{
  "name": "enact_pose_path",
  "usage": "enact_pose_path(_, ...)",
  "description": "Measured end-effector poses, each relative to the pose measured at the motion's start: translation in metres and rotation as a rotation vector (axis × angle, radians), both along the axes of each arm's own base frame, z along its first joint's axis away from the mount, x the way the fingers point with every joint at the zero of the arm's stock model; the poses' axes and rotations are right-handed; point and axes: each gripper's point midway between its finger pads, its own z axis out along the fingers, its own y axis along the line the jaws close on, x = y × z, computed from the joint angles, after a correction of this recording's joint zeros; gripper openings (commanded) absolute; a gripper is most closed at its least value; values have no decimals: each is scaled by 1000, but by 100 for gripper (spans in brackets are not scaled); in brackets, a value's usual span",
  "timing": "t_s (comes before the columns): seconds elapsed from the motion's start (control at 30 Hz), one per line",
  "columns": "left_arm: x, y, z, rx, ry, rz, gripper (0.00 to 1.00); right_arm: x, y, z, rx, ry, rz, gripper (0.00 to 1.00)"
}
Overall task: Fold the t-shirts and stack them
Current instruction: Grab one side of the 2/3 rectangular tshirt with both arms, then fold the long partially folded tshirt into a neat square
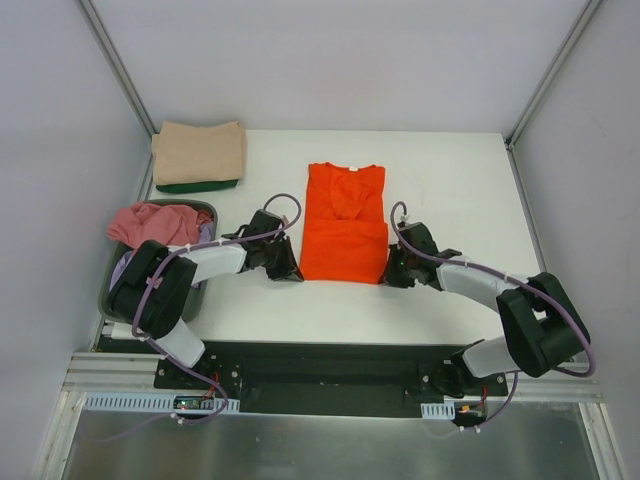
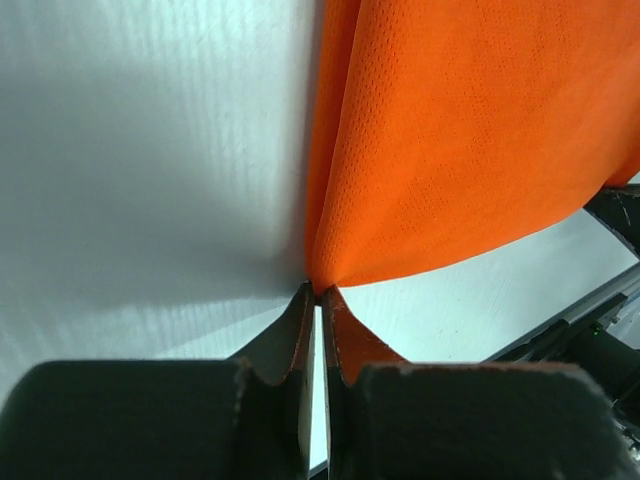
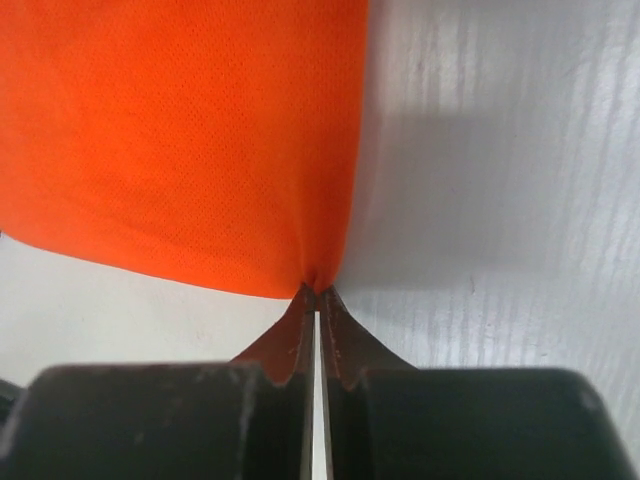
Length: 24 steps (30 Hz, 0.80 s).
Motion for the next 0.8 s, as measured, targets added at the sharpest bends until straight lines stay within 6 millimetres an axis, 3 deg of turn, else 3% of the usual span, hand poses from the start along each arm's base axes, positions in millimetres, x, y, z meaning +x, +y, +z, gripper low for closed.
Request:
enact_pose_path(0.17,-14,13,10,5,-47,19,0,-19,10,3,73,57,55,1)
enact_pose_path(0.27,-26,19,22,-17,-93,17,0,-42,20,12,141,119,123,1)
enact_pose_path(0.4,-51,30,32,-50,-132,20,0,-90,36,29,218,227,271,1)
enact_pose_path(0.57,-83,46,53,-105,-184,38,0,-148,52,66,329,323,463,2)
enact_pose_path(0.8,-105,56,109,-247,-363,66,0,-199,68,124,530,345,655,2)
